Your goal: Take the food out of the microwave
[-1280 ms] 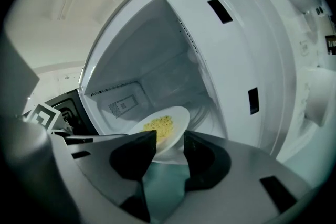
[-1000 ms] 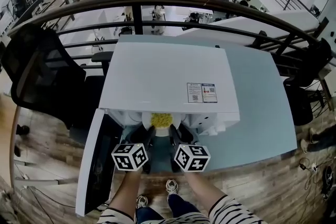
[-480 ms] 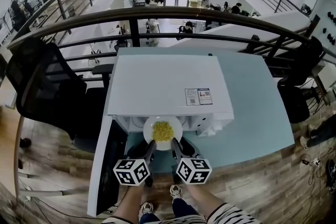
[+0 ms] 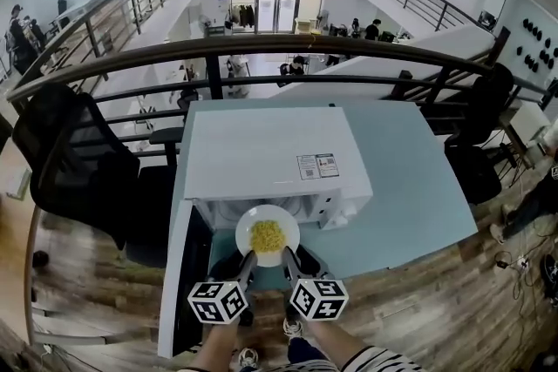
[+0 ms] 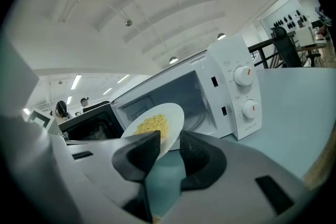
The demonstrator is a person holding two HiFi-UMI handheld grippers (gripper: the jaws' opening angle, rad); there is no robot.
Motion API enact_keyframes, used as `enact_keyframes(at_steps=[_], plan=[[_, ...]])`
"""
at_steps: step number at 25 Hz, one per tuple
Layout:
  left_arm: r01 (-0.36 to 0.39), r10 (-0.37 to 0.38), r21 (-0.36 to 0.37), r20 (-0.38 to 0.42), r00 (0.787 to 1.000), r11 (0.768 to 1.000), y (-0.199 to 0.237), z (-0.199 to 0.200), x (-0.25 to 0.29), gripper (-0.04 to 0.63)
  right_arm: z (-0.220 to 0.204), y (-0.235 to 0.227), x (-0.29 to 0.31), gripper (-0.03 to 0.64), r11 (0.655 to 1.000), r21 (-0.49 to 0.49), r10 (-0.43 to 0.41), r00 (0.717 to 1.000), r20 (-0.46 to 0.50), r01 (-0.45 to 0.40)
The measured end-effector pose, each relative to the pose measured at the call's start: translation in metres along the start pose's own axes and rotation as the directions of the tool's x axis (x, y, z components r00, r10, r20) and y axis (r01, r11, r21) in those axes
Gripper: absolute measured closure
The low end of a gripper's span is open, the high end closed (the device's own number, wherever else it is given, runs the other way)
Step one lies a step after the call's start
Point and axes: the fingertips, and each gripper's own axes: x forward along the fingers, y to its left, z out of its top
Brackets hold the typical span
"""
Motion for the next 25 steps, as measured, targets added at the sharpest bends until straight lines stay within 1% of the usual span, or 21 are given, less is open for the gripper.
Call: enact_keyframes(at_steps=[10,18,25], plan=[[0.052,-0.052,-0.001,-0.014,0.999,0.999,-0.02,-0.015,-0.036,0.465,-0.01,0.014,-0.046,0.497,0.999,-0.001,-0.041,0.999,0.025,0.041],[0.102,-0.101,0.024,-0.029,0.994,0.994,-0.037,-0.027,-0.068,0.465,-0.02,0.026,-0.086,0.497,0.997,0.007,-0.071,0.996,0.053,0.071],[0.129,-0.127,0.041,-0.05,0.991,0.991,-0.044,-0.039,-0.099,0.466,-0.037,0.041,-0.115,0.497,0.996,0.018,-0.089,0.994,0.057,0.088]])
